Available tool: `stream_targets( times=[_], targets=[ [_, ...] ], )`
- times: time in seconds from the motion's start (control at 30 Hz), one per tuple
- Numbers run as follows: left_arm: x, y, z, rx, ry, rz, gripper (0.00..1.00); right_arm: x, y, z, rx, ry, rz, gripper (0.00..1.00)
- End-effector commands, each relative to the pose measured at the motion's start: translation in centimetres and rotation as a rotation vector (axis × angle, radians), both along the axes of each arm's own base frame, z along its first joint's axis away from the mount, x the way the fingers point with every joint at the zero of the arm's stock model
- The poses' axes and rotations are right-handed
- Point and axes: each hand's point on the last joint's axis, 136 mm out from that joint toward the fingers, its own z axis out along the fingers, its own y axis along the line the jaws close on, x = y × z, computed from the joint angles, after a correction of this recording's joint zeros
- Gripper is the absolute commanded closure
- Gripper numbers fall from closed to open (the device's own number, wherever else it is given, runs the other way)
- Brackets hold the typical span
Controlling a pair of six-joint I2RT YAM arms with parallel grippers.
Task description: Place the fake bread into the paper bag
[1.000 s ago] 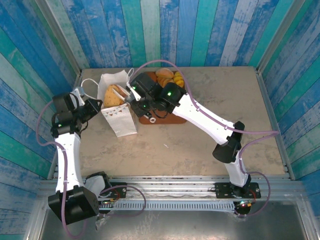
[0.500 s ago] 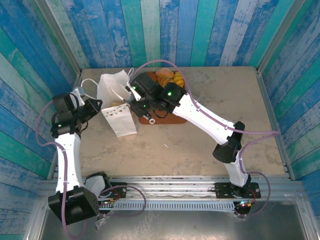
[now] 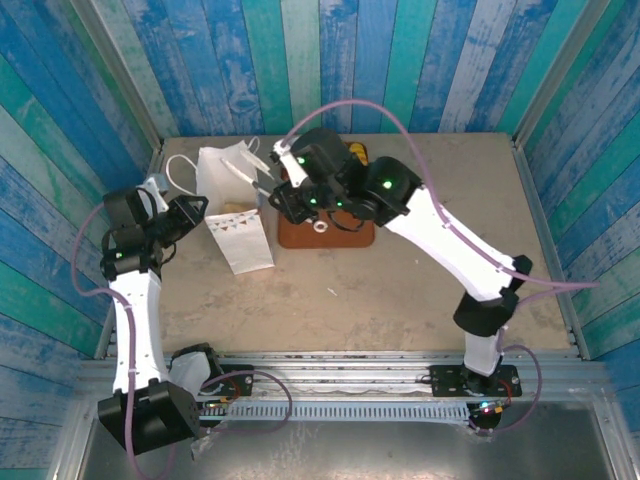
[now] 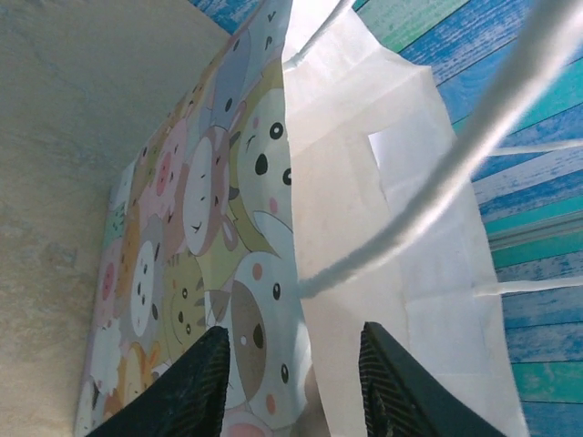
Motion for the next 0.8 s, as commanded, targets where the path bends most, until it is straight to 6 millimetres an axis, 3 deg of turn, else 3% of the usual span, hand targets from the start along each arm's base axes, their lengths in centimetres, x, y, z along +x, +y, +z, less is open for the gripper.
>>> stream_targets(
  times=[0.0,0.13,0.3,0.53,0.77],
  targets=[
    [-0.7,-0.5,2.7,-0.006,-0.065,-0.016,0.54,-1.5,-2.3,3.9,0.080,-0.043,0.010,0.56],
    [-1.3,-0.8,4.0,-0.004,-0.090,-0.015,0.47,-2.6,-4.8,5.8,0.103,-0.086,-0.003,0.56],
    [-2.3,-1.0,5.6,0.010,-0.117,-0.008,0.39,-2.7,-9.4,6.4,0.082,-0.139,-0.091,0.56],
    [-3.2,-1.2,7.1,0.016,-0.129,-0.009,0.35,-1.6,-16.7,2.1,0.006,-0.085,-0.251,0.56],
    [-3.1,-1.5,6.8,-0.008,-0.136,-0.021,0.14,-0.4,-20.9,-3.3,-0.109,-0.020,-0.311,0.56]
  ],
)
